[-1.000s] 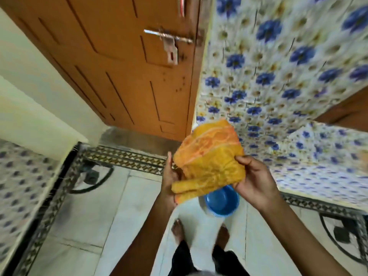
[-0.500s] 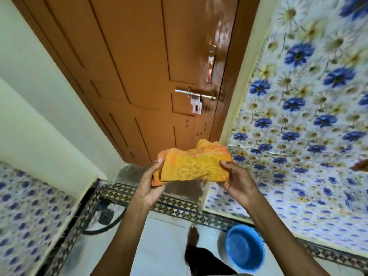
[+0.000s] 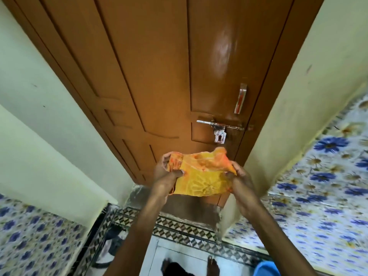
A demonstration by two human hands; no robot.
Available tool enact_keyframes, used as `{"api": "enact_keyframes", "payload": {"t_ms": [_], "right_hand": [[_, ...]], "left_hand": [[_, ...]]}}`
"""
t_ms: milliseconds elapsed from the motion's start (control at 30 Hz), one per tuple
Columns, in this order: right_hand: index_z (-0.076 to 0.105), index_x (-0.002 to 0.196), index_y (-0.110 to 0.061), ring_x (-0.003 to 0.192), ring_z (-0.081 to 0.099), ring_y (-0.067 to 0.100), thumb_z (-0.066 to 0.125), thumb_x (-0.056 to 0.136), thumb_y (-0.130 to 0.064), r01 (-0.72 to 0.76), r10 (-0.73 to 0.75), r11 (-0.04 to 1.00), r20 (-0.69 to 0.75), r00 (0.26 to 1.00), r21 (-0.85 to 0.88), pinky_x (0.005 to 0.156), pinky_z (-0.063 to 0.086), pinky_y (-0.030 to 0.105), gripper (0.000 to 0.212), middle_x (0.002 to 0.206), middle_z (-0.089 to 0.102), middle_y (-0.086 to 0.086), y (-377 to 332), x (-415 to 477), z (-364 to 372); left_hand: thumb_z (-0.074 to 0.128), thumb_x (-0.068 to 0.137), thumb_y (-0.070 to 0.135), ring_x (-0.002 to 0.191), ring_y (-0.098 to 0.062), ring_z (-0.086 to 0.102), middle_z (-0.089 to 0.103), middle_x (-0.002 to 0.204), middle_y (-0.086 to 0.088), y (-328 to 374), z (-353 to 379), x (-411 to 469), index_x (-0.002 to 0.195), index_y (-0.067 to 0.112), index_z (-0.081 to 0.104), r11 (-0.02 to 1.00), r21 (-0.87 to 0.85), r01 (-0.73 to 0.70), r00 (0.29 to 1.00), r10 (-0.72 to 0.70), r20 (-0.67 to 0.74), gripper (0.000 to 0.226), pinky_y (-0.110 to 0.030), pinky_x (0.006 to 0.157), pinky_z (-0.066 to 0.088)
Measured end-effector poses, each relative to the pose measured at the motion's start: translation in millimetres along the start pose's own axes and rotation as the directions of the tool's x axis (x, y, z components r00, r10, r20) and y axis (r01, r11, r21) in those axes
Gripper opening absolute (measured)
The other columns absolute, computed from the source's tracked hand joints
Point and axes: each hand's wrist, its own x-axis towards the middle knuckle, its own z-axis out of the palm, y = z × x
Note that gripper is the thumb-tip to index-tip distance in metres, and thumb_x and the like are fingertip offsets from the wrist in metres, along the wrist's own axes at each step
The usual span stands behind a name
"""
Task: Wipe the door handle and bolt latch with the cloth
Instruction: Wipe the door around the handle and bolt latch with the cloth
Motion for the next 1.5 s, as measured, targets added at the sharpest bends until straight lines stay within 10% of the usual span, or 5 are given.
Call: {"api": "enact_keyframes", "payload": {"t_ms": [300,567,767,1300,1500], "right_hand": [[0.062,0.127,-0.016,0.114,0.064,0.027,0.054,0.093,-0.040,-0.256,0.210,0.856,0.150,0.966,0.449,0.100,0.048,0.050,0.042,0.122,0.068,0.012,-13,40,84],[0.052,0.130,0.007,0.121,0.056,0.042,0.081,0.063,-0.009,-0.252,0.246,0.613,0.122,0.962,0.749,0.111,0.034,0.056,0.075,0.132,0.056,0.029,2,47,92],[0.067,0.118,0.001,0.115,0.059,0.043,0.077,0.067,-0.006,-0.180,0.143,0.600,0.117,0.983,0.779,0.106,0.038,0.059,0.053,0.130,0.059,0.026,10,34,100],[0.043,0.140,0.000,0.131,0.045,0.045,0.051,0.098,-0.021,-0.168,0.199,0.554,0.066,0.978,0.816,0.113,0.028,0.057,0.048,0.140,0.049,0.029,-9,35,75],[0.064,0.120,-0.020,0.110,0.066,0.030,0.061,0.087,-0.018,0.364,-0.067,0.704,-0.453,0.889,0.610,0.098,0.049,0.050,0.033,0.117,0.071,0.008,-53,53,55]], "left_hand": [[0.045,0.097,0.055,0.135,-0.026,0.048,0.044,0.152,-0.001,66,4,42,0.154,0.035,0.028,0.963,-0.198,0.182,0.894,-0.078,0.441,0.062,-0.048,0.116,0.037],[0.062,0.099,0.026,0.100,-0.015,0.070,0.069,0.119,-0.005,88,-55,99,0.115,0.025,0.064,0.981,0.059,-0.184,0.937,0.157,0.311,0.016,-0.030,0.086,0.057],[0.078,0.087,0.034,0.086,-0.012,0.066,0.071,0.092,0.001,77,-40,102,0.109,0.018,0.069,0.956,0.150,0.253,0.762,-0.292,0.578,0.029,-0.023,0.073,0.053],[0.071,0.090,0.001,0.107,-0.020,0.067,0.068,0.117,-0.010,95,12,128,0.134,0.027,0.057,0.985,0.038,-0.170,0.662,0.085,0.745,0.053,-0.019,0.073,0.057],[0.071,0.092,0.007,0.127,-0.021,0.054,0.058,0.133,-0.005,134,45,155,0.134,0.016,0.057,0.699,0.167,-0.696,0.656,0.523,0.545,0.045,-0.006,0.092,0.042]]}}
